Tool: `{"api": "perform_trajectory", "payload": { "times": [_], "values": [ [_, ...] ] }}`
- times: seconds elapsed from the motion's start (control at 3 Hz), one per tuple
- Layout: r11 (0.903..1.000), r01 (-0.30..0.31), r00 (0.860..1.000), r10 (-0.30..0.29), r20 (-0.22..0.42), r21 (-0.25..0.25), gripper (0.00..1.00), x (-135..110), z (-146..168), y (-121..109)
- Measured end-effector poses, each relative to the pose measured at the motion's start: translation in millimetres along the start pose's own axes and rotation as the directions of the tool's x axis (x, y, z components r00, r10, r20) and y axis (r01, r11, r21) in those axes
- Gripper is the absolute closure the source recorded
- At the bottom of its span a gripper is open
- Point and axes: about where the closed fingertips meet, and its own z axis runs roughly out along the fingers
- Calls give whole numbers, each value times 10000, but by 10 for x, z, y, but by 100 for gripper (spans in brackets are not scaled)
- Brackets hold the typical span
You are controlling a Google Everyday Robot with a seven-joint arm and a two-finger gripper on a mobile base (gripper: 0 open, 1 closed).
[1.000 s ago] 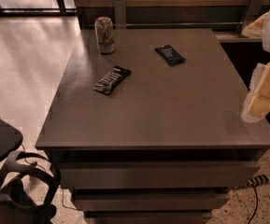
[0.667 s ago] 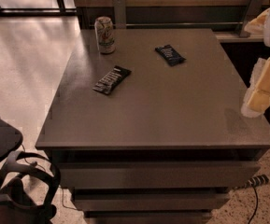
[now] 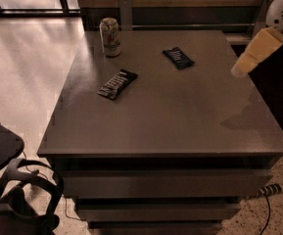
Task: Pick rxbar blueberry
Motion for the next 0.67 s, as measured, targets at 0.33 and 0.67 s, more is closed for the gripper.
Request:
{"api": "perform_trajectory", "payload": {
  "times": [0.33,0.67],
  "values": [
    [9794,-2011,9706,2021,1306,-204,0,-95,358,-276],
    [9741,-2260,9584,2228,1784,-21,0,-194,394,-377]
  ]
}}
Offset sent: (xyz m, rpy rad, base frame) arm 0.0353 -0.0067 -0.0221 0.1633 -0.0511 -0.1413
